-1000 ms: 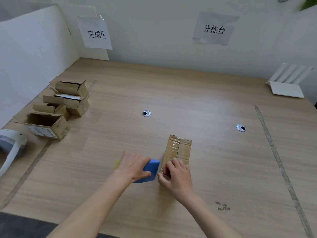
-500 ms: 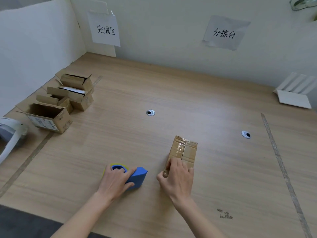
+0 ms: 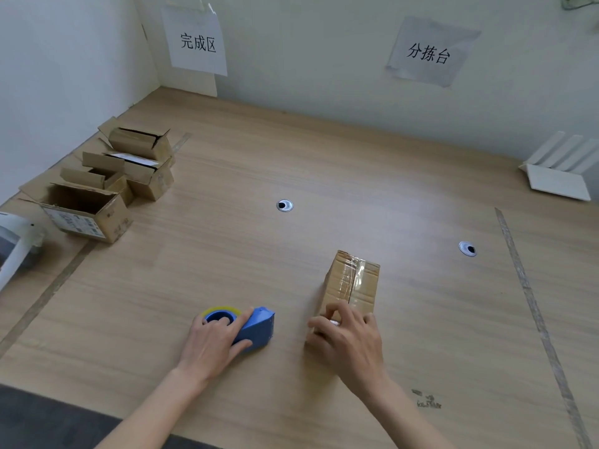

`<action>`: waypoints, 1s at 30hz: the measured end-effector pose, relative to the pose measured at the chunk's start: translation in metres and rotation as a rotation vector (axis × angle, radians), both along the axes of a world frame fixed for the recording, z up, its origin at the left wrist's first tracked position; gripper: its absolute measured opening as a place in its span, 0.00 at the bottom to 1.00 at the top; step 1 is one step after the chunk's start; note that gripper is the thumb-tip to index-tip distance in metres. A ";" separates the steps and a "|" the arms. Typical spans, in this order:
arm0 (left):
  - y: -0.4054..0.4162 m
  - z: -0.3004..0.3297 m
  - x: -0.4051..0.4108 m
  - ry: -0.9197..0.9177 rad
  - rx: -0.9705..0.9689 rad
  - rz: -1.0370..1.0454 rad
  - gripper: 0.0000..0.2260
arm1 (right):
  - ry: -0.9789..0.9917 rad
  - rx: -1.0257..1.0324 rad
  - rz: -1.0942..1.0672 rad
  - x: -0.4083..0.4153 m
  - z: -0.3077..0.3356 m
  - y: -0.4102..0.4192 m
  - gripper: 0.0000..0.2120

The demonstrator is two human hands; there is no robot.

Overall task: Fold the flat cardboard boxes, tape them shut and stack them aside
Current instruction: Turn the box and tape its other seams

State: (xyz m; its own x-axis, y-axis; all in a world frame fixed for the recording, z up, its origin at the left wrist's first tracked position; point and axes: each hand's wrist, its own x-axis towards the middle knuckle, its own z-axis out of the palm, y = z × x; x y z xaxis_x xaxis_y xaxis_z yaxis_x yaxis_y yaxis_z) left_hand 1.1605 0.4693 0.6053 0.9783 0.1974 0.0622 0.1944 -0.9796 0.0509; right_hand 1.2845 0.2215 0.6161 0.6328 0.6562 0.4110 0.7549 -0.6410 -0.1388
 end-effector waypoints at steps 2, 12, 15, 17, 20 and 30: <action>0.000 0.002 0.001 0.006 -0.012 0.001 0.31 | 0.015 -0.019 0.014 0.002 0.003 0.001 0.10; 0.000 0.007 0.005 0.036 -0.045 -0.007 0.32 | -0.048 0.032 0.010 0.004 0.004 0.009 0.08; -0.001 0.009 0.005 0.029 -0.037 -0.014 0.31 | 0.044 -0.007 0.028 0.004 0.005 0.005 0.09; -0.001 0.010 0.005 0.025 -0.050 -0.016 0.30 | 0.133 -0.029 0.052 0.003 0.009 0.001 0.14; -0.001 0.013 0.001 -0.022 -0.081 -0.019 0.24 | 0.201 0.049 0.023 -0.001 0.018 -0.007 0.18; -0.013 0.002 -0.001 -0.039 -0.014 0.010 0.23 | 0.452 -0.046 -0.408 -0.006 0.032 0.003 0.40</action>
State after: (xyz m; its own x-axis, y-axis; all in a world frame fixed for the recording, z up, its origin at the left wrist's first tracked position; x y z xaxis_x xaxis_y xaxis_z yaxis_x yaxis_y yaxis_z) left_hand 1.1590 0.4568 0.6072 0.9733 0.2079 0.0977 0.2014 -0.9769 0.0719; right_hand 1.2788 0.2243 0.6485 0.9421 0.3347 0.0203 0.3199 -0.8792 -0.3531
